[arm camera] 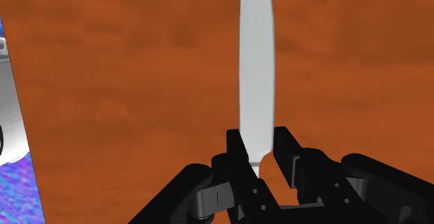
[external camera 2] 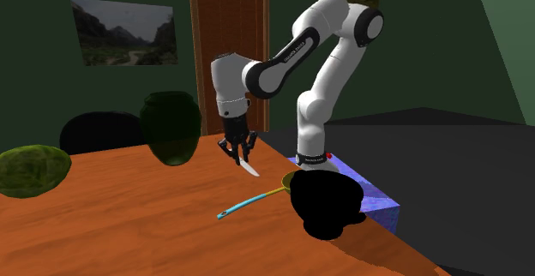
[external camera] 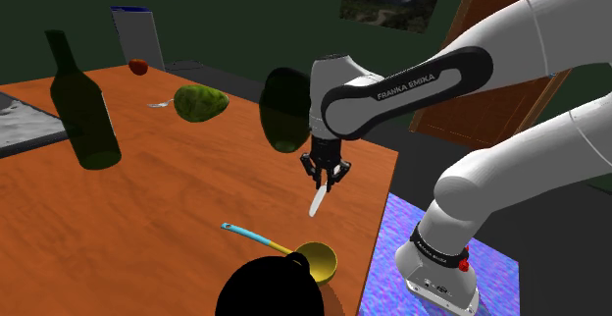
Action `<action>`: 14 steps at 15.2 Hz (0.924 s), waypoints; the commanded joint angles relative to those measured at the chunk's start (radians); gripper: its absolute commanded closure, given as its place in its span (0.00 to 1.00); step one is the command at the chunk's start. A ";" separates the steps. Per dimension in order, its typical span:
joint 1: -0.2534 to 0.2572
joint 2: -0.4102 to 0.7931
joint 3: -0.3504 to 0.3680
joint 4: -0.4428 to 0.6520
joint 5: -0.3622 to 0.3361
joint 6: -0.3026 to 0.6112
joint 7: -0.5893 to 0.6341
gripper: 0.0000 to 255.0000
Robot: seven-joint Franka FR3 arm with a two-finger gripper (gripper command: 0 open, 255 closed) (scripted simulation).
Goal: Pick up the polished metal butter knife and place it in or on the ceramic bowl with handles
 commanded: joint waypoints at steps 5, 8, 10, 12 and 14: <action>0.005 -0.055 -0.032 0.044 -0.011 -0.100 -0.006 1.00; 0.006 -0.079 -0.048 0.070 -0.018 -0.149 -0.007 1.00; 0.007 -0.092 -0.058 0.088 -0.023 -0.181 -0.008 1.00; 0.006 -0.104 -0.067 0.107 -0.029 -0.212 -0.008 1.00; 0.006 -0.115 -0.077 0.127 -0.034 -0.243 -0.009 1.00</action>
